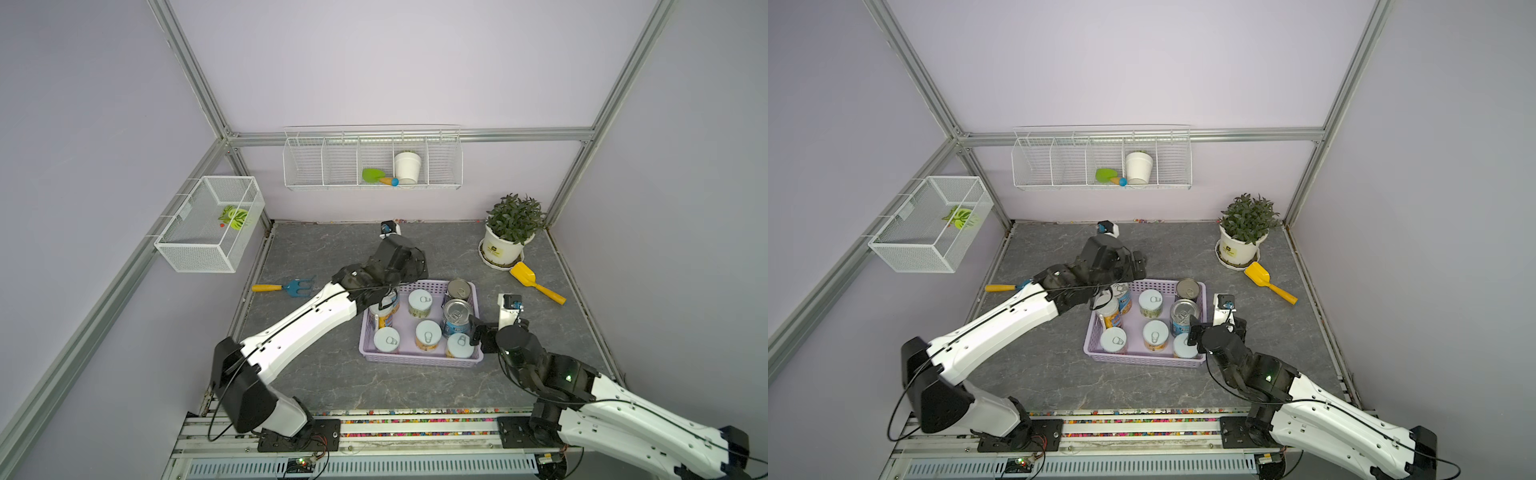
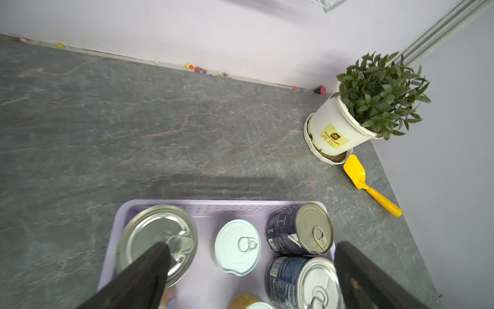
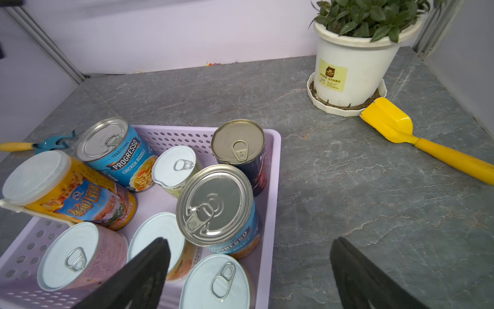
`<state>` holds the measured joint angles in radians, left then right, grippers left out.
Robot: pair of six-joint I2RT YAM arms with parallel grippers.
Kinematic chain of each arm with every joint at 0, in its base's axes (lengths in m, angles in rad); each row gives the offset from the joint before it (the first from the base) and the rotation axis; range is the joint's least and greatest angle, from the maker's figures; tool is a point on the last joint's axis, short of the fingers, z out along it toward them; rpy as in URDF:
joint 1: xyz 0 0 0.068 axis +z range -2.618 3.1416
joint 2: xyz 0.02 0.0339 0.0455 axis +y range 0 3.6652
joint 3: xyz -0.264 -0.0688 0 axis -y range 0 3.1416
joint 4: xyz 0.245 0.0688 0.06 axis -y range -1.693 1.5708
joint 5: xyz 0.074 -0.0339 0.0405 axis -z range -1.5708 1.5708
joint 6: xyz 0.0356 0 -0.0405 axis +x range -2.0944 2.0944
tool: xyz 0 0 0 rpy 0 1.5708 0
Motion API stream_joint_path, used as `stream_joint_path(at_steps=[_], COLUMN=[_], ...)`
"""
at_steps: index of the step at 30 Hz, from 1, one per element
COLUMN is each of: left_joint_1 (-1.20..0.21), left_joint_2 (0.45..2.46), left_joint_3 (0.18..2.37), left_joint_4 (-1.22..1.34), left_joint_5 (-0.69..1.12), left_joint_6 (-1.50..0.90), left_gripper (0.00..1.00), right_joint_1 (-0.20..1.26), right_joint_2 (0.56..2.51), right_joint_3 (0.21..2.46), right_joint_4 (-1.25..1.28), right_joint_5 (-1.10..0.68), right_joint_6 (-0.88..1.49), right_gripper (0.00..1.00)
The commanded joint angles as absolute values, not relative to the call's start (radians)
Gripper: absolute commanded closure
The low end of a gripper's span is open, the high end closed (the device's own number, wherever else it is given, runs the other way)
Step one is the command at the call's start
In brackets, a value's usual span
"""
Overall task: Put the canned food in the basket
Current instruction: Place the canned food in the basket, then reset both arms
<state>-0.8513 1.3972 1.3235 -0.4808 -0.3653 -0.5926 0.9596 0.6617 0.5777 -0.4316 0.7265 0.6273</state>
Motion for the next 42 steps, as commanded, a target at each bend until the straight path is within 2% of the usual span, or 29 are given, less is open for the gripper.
stream_joint_path(at_steps=[1, 4, 8, 11, 16, 21, 22, 24, 27, 29, 32, 33, 34, 35, 38, 40, 42], left_joint_1=[-0.843, -0.788, -0.646, -0.534, -0.401, -0.309, -0.284, -0.241, -0.209, -0.205, -0.197, -0.194, -0.196, -0.197, -0.199, -0.200, -0.198], left_joint_2=[1.235, 1.088, 0.948, 0.873, 0.827, 0.816, 0.823, 0.816, 0.858, 0.944, 1.183, 1.264, 1.317, 1.351, 1.442, 1.446, 1.431], left_joint_3=[1.157, 1.003, 0.860, 0.720, 0.546, 0.350, 0.312, 0.333, 0.321, 0.282, 0.257, 0.292, 0.361, 0.440, 0.516, 0.504, 0.458], left_joint_4=[-0.331, -0.280, -0.357, -0.270, -0.137, 0.159, 0.236, 0.174, 0.243, 0.404, 0.682, 0.719, 0.646, 0.521, 0.523, 0.568, 0.669], left_joint_5=[-0.579, -0.699, -0.843, -0.862, -0.849, -0.814, -0.800, -0.755, -0.794, -0.823, -0.814, -0.833, -0.823, -0.814, -0.866, -0.873, -0.838], left_joint_6=[-0.534, -0.545, -0.644, -0.555, -0.539, -0.439, -0.419, -0.459, -0.440, -0.392, -0.321, -0.293, -0.290, -0.309, -0.239, -0.211, -0.161], left_gripper=[0.00, 0.00, 0.00, 0.00, 0.00, 0.00, 0.00, 0.01, 0.00, 0.00, 0.00, 0.00, 0.00, 0.01, 0.01, 0.01, 0.01], right_joint_1=[0.952, 0.948, 0.948, 0.945, 0.937, 0.876, 0.834, 0.721, 0.513, 0.426, 0.398, 0.390, 0.390, 0.390, 0.390, 0.413, 0.421], right_joint_2=[0.622, 0.591, 0.542, 0.493, 0.396, 0.401, 0.422, 0.486, 0.637, 0.740, 0.894, 0.948, 1.006, 1.073, 1.262, 1.296, 1.342], right_joint_3=[0.592, 0.581, 0.558, 0.531, 0.442, 0.311, 0.303, 0.303, 0.322, 0.383, 0.360, 0.357, 0.364, 0.360, 0.347, 0.391, 0.398], right_joint_4=[-0.486, -0.513, -0.582, -0.632, -0.440, -0.125, -0.083, -0.037, 0.001, -0.033, 0.201, 0.256, 0.299, 0.365, 0.578, 0.535, 0.604], right_joint_5=[0.824, 0.904, 1.049, 1.168, 1.147, 1.092, 1.053, 0.954, 0.742, 0.668, 0.740, 0.732, 0.730, 0.763, 0.865, 0.835, 0.792], right_joint_6=[0.620, 0.637, 0.700, 0.744, 0.492, 0.210, 0.181, 0.157, 0.209, 0.237, 0.150, 0.137, 0.119, 0.120, 0.110, 0.086, 0.030], right_gripper=[0.02, 0.02, 0.02, 0.02, 0.02, 0.03, 0.02, 0.03, 0.03, 0.03, 0.03, 0.03, 0.04, 0.04, 0.03, 0.03, 0.04])
